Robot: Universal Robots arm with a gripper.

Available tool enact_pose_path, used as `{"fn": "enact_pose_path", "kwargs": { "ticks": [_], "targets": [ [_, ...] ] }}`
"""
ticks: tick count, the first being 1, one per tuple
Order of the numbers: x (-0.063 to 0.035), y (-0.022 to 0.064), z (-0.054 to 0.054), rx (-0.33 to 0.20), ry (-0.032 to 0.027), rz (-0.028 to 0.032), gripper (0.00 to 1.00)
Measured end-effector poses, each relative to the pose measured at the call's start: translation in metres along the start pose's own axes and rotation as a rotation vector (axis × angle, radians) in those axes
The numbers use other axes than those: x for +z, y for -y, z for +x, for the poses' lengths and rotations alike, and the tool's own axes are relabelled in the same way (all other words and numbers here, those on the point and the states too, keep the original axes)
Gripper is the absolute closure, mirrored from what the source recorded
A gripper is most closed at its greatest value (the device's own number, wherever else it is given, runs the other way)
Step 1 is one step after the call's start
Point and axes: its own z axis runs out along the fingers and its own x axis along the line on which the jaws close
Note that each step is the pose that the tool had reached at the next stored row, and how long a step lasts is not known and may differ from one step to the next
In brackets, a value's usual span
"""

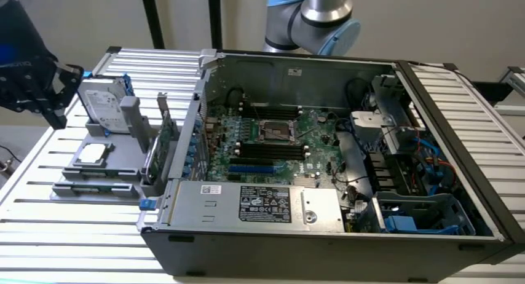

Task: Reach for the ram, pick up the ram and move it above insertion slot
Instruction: 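Pick up the ram and move it above insertion slot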

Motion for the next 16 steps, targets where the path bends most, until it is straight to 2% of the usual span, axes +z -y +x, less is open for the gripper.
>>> {"fn": "enact_pose_path", "kwargs": {
  "ticks": [16],
  "targets": [
    [0.0041,0.0002,0.0,-0.292,-0.0112,0.0001,0.89]
  ]
}}
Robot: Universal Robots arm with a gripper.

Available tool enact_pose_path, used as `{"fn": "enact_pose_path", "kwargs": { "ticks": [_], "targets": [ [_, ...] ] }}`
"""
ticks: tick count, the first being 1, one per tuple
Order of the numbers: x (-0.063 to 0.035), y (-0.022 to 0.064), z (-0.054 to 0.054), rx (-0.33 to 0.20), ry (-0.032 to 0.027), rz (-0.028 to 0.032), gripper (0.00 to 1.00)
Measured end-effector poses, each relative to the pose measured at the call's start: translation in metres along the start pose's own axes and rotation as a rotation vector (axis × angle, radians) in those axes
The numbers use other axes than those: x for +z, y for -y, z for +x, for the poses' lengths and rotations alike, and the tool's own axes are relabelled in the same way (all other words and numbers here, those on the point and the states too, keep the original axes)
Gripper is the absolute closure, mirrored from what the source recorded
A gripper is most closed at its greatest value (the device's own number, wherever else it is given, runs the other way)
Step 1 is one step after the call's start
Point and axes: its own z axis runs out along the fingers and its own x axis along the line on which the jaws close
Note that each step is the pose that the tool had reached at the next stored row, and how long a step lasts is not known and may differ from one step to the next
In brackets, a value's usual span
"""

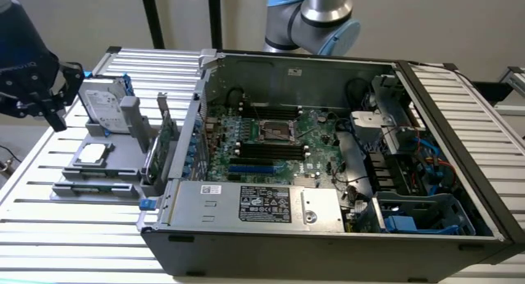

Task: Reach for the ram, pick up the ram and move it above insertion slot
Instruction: 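Pick up the ram and move it above insertion slot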

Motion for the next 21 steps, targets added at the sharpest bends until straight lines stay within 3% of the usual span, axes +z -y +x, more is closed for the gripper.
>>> {"fn": "enact_pose_path", "kwargs": {
  "ticks": [21],
  "targets": [
    [0.0041,0.0002,0.0,-0.381,-0.0146,0.0002,0.89]
  ]
}}
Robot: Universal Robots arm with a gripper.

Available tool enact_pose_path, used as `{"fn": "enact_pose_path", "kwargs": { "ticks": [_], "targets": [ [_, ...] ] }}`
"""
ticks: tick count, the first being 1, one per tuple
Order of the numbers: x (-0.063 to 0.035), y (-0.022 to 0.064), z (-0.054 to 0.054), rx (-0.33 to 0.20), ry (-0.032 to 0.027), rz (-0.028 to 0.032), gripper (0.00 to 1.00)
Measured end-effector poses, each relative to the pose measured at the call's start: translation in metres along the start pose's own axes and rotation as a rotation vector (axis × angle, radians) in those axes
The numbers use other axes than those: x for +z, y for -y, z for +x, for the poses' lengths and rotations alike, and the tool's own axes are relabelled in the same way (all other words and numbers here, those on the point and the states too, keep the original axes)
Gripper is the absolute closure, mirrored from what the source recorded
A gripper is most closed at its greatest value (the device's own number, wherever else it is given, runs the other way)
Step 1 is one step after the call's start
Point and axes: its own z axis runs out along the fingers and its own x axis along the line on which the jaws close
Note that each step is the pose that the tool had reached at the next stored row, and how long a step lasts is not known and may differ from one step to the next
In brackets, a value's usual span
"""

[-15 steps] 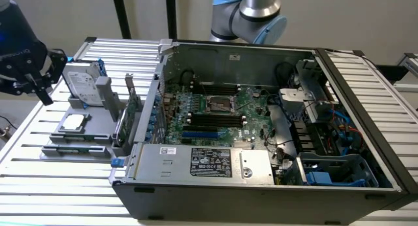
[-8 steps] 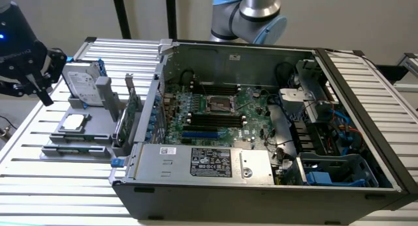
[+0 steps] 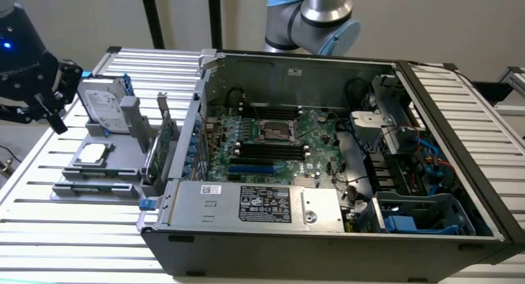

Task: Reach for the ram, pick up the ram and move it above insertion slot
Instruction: 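Pick up the ram and move it above insertion slot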

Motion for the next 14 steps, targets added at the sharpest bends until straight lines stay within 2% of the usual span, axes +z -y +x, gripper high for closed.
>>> {"fn": "enact_pose_path", "kwargs": {
  "ticks": [14],
  "targets": [
    [0.0017,0.0001,0.0,-0.254,-0.0092,0.0007,0.89]
  ]
}}
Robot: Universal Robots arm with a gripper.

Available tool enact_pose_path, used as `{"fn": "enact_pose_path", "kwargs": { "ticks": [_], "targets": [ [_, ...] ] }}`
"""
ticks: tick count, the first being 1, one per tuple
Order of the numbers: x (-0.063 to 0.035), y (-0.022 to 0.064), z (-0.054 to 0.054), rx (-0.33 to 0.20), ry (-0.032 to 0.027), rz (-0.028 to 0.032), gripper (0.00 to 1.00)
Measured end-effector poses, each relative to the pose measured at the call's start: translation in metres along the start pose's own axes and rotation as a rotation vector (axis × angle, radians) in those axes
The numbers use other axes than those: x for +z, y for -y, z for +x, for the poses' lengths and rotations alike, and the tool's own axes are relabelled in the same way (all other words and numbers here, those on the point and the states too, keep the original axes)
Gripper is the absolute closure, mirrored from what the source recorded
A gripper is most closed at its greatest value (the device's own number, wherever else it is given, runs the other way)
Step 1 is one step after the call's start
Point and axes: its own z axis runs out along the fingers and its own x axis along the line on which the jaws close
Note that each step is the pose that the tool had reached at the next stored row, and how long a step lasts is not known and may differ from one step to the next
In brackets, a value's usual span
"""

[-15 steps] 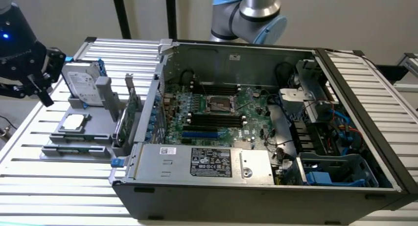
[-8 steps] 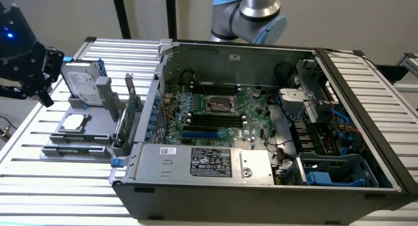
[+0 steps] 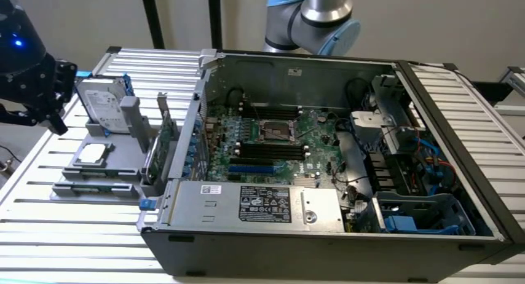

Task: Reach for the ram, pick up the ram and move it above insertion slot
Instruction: 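Pick up the ram and move it above insertion slot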

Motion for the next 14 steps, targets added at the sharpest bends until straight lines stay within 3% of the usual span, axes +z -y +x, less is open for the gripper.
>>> {"fn": "enact_pose_path", "kwargs": {
  "ticks": [14],
  "targets": [
    [0.0017,0.0001,0.0,-0.254,-0.0069,0.0071,0.89]
  ]
}}
